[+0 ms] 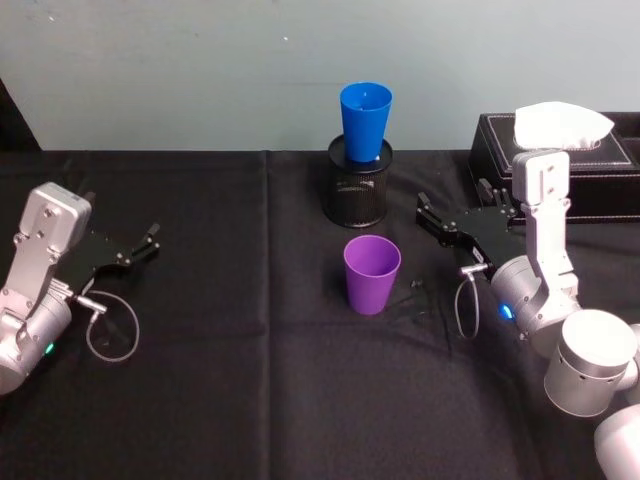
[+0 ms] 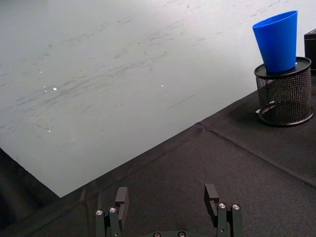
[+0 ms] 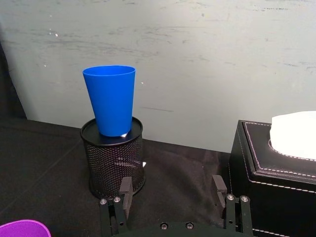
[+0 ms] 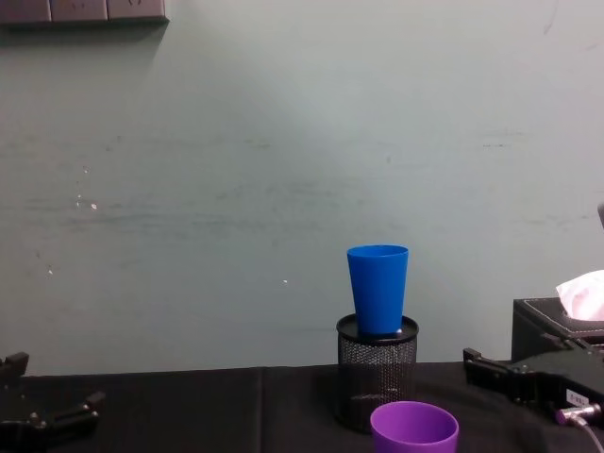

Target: Pick up one cup with a gripper and tap it against the other cup.

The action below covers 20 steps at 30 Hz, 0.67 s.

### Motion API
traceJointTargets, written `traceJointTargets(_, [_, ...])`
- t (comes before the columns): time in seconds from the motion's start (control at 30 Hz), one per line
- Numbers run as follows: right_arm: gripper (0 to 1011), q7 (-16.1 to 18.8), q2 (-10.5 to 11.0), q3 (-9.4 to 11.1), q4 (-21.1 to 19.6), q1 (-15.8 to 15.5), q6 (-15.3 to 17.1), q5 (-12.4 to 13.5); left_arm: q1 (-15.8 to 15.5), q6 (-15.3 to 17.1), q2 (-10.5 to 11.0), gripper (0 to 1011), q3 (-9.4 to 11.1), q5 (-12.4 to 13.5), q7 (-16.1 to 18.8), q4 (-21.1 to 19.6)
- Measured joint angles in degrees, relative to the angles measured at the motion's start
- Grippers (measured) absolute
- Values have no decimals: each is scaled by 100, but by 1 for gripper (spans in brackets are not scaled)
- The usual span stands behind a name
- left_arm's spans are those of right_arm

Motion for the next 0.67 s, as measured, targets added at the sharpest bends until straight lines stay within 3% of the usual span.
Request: traceJointTargets(0.67, [1004,-14,1,-12,-17,-5,-5,0,0,0,0,1005,0,0,0,0])
